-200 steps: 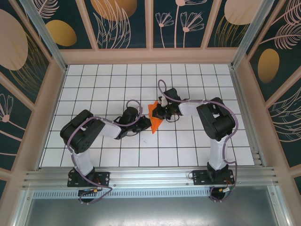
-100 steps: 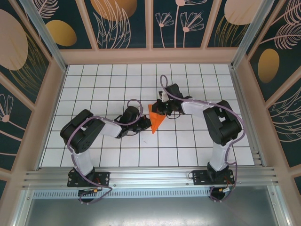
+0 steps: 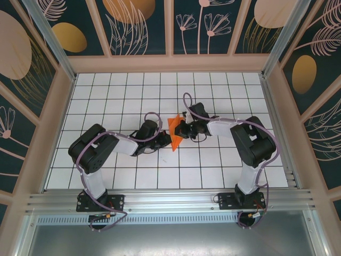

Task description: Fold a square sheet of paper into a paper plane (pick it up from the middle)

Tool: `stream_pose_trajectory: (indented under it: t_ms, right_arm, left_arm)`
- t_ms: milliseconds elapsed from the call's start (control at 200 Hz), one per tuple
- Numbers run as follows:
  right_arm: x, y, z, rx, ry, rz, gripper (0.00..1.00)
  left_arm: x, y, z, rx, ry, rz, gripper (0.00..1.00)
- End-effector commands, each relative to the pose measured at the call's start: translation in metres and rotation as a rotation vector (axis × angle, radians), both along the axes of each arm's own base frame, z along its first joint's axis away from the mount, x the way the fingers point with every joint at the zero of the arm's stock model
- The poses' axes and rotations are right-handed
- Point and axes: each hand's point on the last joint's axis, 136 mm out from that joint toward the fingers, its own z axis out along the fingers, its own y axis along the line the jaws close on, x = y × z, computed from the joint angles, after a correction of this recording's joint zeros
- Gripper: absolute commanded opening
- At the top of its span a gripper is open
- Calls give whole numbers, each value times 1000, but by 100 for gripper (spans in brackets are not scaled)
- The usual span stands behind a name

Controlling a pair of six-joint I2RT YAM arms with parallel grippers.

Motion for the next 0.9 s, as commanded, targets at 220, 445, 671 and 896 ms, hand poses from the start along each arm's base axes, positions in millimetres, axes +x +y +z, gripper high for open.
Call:
stream_pose_trajectory:
  t_ms: [220,445,671,896]
  right_arm:
    - [-10,-8,-39,-68,64,-9,0]
    - [-5,-3,1,-3,-10,2,2]
    - [-17,-11,7,-3,-12,-14,3]
    - [-27,-4,-7,-4,29,-6,2]
  left_arm:
    - [-13,34,-56,209,100,34,3]
    - [-13,38,-57,236,102,44,2]
    - [-8,42,-57,279,87,45,0]
    - [-8,45,-60,312,87,42,0]
